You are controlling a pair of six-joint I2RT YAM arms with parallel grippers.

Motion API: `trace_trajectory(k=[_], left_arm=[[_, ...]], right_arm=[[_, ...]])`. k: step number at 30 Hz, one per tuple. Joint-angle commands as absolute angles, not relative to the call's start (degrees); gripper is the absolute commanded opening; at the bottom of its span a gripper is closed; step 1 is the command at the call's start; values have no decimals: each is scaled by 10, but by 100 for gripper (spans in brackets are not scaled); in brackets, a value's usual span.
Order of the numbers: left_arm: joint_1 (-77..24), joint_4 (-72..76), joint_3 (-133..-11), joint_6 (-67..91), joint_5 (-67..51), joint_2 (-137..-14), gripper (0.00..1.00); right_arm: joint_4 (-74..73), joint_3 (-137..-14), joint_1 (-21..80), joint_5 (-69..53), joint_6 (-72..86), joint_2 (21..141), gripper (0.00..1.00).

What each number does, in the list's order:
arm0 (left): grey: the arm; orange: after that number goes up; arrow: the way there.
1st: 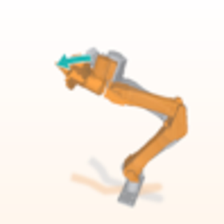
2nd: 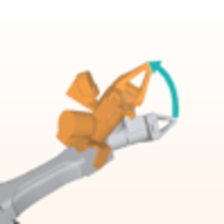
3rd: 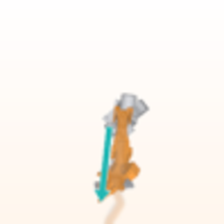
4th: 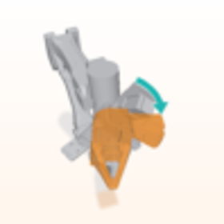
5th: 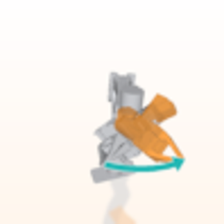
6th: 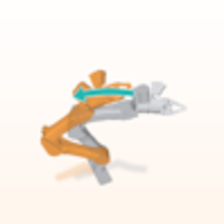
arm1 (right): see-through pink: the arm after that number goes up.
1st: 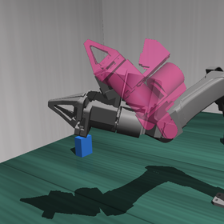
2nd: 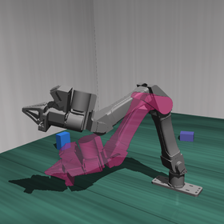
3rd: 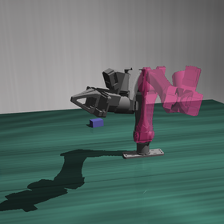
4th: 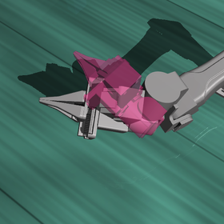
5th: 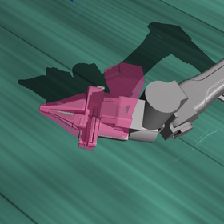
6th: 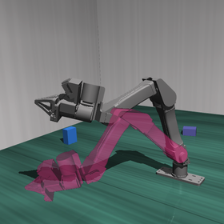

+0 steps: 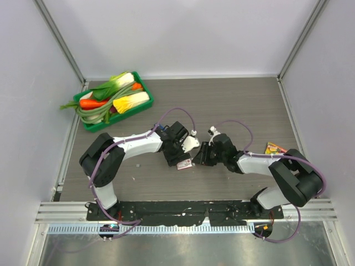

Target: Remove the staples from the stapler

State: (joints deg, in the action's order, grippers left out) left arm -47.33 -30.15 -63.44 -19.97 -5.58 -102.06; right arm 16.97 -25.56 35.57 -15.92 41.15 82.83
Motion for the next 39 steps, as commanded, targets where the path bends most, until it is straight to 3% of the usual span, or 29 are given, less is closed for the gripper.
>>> trace_trajectory(k=[1, 5, 12, 26, 31, 39], left_arm=[[-477, -272, -624, -212, -40, -1034, 65], [-476, -275, -625, -211, -40, -1032, 64], [-477, -277, -628, -211, -39, -1034, 64], [-477, -277, -631, -211, -41, -1039, 64], [-477, -278, -634, -207, -49, -1039, 52], [-476, -281, -635, -207, -55, -1036, 51]], right_arm=[[130, -279, 361, -126, 375, 809, 35], [118, -286, 367, -112, 367, 817, 34], [132, -276, 370, -113, 373, 822, 22], [164, -272, 369, -138, 392, 800, 23], [226, -258, 370, -180, 427, 835, 23], [236, -247, 374, -176, 433, 840, 20]])
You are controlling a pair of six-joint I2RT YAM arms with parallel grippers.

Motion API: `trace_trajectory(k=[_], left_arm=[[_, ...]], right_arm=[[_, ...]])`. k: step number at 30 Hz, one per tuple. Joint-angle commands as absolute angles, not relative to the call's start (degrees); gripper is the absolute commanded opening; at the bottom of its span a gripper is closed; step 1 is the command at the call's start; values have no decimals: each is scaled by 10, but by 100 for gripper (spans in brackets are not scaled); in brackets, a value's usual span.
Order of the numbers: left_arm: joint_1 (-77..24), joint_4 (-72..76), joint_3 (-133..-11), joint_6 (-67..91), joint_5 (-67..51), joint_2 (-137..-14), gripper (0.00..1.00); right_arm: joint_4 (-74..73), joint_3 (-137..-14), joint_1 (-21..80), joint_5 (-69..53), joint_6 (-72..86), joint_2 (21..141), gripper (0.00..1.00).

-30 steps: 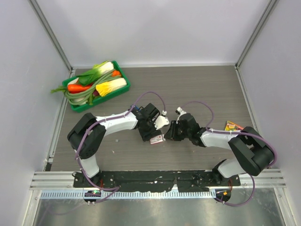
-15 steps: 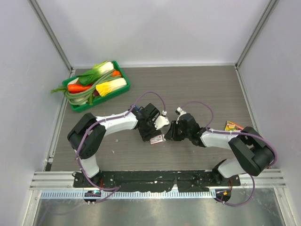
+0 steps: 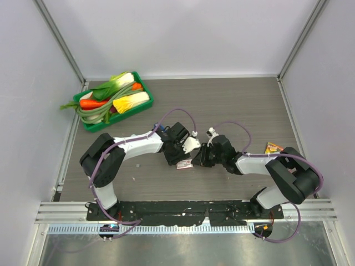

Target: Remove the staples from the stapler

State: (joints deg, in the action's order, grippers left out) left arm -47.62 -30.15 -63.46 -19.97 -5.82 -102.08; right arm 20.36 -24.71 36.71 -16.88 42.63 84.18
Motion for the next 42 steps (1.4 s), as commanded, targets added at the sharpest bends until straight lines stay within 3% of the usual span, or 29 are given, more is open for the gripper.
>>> trace_trajectory(k=[1, 15, 25, 30, 34, 37, 38, 41, 42], left_arm=[[-477, -280, -635, -205, -57, -1038, 51], [-481, -278, -650, -196, -62, -1045, 51], [-478, -324, -681, -205, -55, -1042, 52], [-468, -337, -683, -207, -49, -1042, 53], [-460, -374, -707, -203, -49, -1016, 55], [-437, -423, -746, -194, -56, -986, 59], [-431, -450, -758, -192, -61, -966, 66], [-405, -502, -805, -178, -79, -920, 77], [-399, -514, -817, -168, -83, -910, 80]], right_arm=[[235, -248, 374, -177, 433, 842, 19], [255, -266, 382, -184, 437, 860, 16], [105, -292, 354, -142, 381, 760, 43], [56, -296, 333, -128, 366, 733, 51], [20, -304, 324, -100, 358, 716, 51], [-16, -320, 318, -80, 344, 712, 50], [-35, -336, 318, -75, 337, 712, 50], [-81, -376, 317, -34, 324, 715, 59], [-93, -387, 317, -20, 325, 717, 65]])
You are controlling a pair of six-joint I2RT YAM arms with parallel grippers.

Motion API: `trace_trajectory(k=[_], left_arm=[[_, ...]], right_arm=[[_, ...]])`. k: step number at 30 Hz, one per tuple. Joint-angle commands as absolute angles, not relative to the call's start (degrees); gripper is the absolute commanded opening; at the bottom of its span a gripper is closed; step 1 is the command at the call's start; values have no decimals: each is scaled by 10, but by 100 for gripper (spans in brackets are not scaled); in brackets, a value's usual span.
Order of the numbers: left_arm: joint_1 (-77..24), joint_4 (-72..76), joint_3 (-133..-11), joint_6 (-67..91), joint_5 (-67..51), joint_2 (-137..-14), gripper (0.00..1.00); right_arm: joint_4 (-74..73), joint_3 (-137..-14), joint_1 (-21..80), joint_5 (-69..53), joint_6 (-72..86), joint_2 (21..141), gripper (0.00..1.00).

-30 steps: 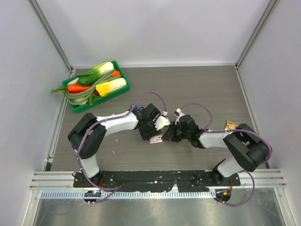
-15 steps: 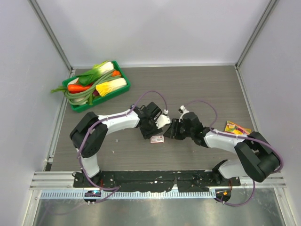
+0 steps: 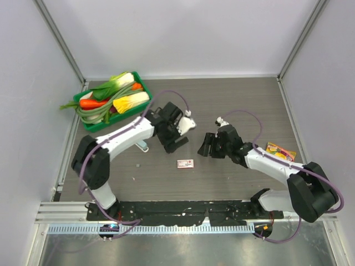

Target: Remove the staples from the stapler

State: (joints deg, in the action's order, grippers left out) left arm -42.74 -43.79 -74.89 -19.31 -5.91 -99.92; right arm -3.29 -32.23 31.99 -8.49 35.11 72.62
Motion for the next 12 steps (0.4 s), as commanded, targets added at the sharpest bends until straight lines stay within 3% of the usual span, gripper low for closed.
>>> trace_trajectory(k=[1, 2, 12], left_arm=[[-389, -525, -834, -161, -86, -900, 83], [-384, -541, -838, -156, -87, -877, 100], [-323, -523, -716, -94, -144, -756, 100]], right_arm=[[-103, -399, 317, -10, 324, 721, 67], [-125, -424, 317, -4, 311, 724, 68], [-136, -471, 317, -7, 290, 708, 70]])
